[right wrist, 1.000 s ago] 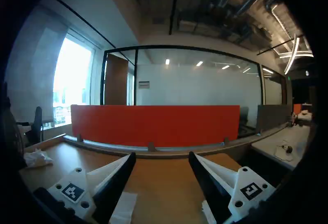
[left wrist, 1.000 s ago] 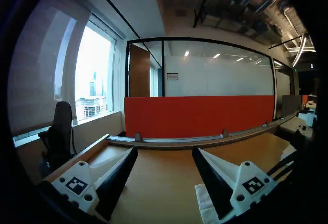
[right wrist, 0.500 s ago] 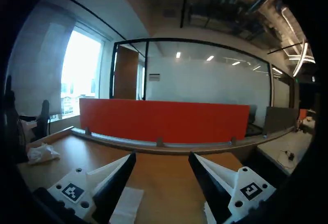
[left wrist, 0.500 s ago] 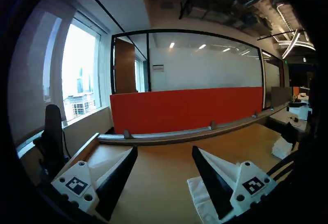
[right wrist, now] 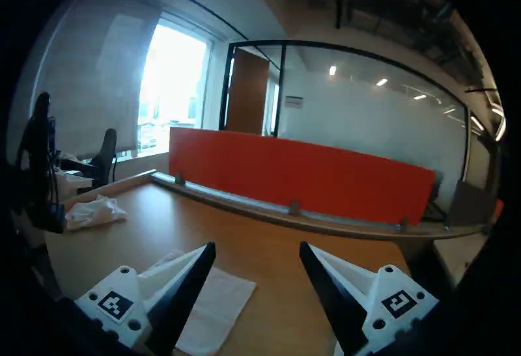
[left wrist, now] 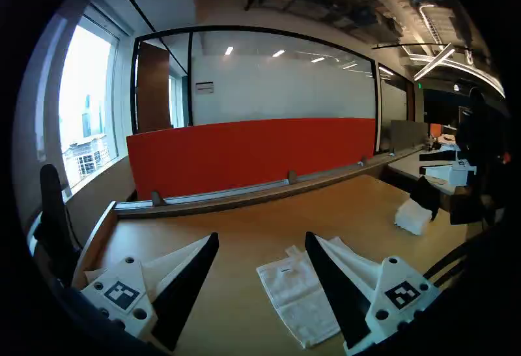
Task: Fold towel
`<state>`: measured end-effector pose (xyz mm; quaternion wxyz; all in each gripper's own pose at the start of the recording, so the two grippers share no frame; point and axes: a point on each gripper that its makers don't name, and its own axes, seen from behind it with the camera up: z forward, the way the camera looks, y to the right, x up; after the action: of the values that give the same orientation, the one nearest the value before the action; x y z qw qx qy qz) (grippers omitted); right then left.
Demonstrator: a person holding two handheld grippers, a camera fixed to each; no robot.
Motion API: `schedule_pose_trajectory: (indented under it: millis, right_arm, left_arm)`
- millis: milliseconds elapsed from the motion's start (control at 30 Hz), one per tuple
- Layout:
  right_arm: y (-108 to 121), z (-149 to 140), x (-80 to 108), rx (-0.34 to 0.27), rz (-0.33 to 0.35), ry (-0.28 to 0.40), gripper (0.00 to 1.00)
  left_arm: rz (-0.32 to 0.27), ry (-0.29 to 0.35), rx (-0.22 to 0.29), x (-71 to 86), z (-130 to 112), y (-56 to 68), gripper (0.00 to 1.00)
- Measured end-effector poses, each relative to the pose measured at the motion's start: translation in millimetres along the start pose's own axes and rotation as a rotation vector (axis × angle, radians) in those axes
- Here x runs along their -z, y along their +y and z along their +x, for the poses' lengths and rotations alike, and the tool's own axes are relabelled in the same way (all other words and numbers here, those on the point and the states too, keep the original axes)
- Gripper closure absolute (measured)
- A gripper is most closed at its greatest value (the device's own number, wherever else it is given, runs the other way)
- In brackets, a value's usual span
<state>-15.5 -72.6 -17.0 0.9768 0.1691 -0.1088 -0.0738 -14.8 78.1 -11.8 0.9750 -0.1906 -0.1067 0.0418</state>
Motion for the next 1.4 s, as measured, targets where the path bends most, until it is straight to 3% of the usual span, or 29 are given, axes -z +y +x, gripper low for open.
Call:
schedule_pose_trajectory:
  millis: [167,467,767,1167,1400]
  right_arm:
    - [-11.3,-17.0,-2.1,0.02,0.048,-0.052,0.0]
    - [-32.7,-62.9,-3.8,0.071,0.116,-0.143,0.0]
    - [-52.1,-109.7,-2.4,0.068,0.171,-0.218,0.0]
    - [-70.6,-182.8,-3.3,0.091,0.216,-0.323,0.0]
    - [-79.3,-223.8,-5.3,0.109,0.24,-0.391,0.0]
  left_arm:
    - [-0.036,-0.053,-0.022,-2.4,-21.8,8.6,0.01]
    - [-0.056,-0.142,0.003,-1.3,-76.9,26.3,0.02]
    - [-0.097,-0.219,-0.014,-1.1,-125.1,46.6,0.01]
    - [-0.161,-0.333,-0.094,-7.1,-192.4,67.6,0.02]
    - [-0.201,-0.403,-0.115,-13.4,-231.9,81.2,0.02]
